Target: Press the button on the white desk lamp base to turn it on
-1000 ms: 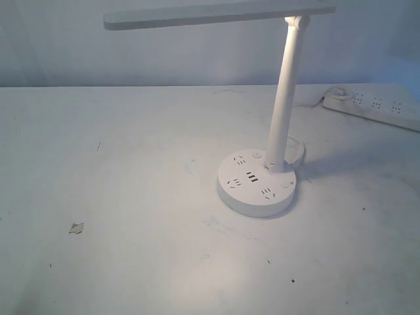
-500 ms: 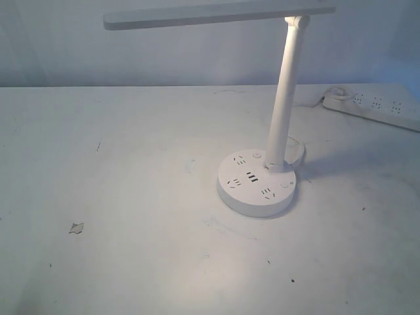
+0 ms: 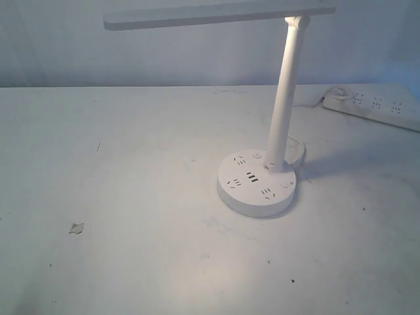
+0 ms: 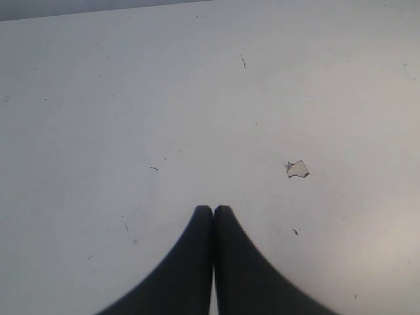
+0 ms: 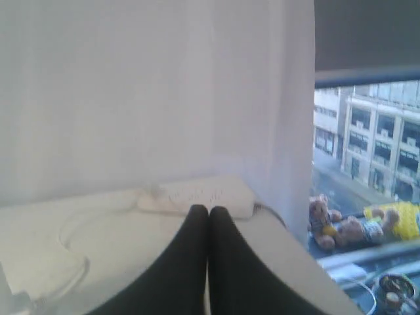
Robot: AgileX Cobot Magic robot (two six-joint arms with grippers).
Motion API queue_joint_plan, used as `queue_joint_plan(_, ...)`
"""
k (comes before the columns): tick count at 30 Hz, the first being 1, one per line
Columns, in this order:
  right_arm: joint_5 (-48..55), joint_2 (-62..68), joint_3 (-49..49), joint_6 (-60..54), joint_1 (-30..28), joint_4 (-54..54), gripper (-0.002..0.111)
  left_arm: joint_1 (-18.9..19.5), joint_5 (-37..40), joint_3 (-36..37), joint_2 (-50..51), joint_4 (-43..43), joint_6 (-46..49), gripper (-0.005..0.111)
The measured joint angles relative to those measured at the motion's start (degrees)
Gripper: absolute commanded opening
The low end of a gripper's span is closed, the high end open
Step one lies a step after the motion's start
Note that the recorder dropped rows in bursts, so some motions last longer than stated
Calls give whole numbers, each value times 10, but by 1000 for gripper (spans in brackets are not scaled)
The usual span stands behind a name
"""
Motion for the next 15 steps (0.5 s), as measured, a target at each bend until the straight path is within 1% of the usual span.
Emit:
queue_joint_plan(2, 6, 0, 22, -1, 0, 5, 0, 0, 0, 0, 0, 0, 0, 0)
queue_joint_plan(5, 12, 0, 56, -25, 10, 51, 0, 0, 0, 0, 0, 0, 0, 0)
queue_joint_plan(7, 33, 0, 61, -41, 23, 86, 0, 0, 0, 0, 0, 0, 0, 0)
queue_joint_plan(10, 75, 0, 62, -60, 40, 108, 0, 0, 0, 0, 0, 0, 0, 0)
queue_joint_plan(15, 95, 0, 63, -162, 58, 126, 0, 0, 0, 0, 0, 0, 0, 0)
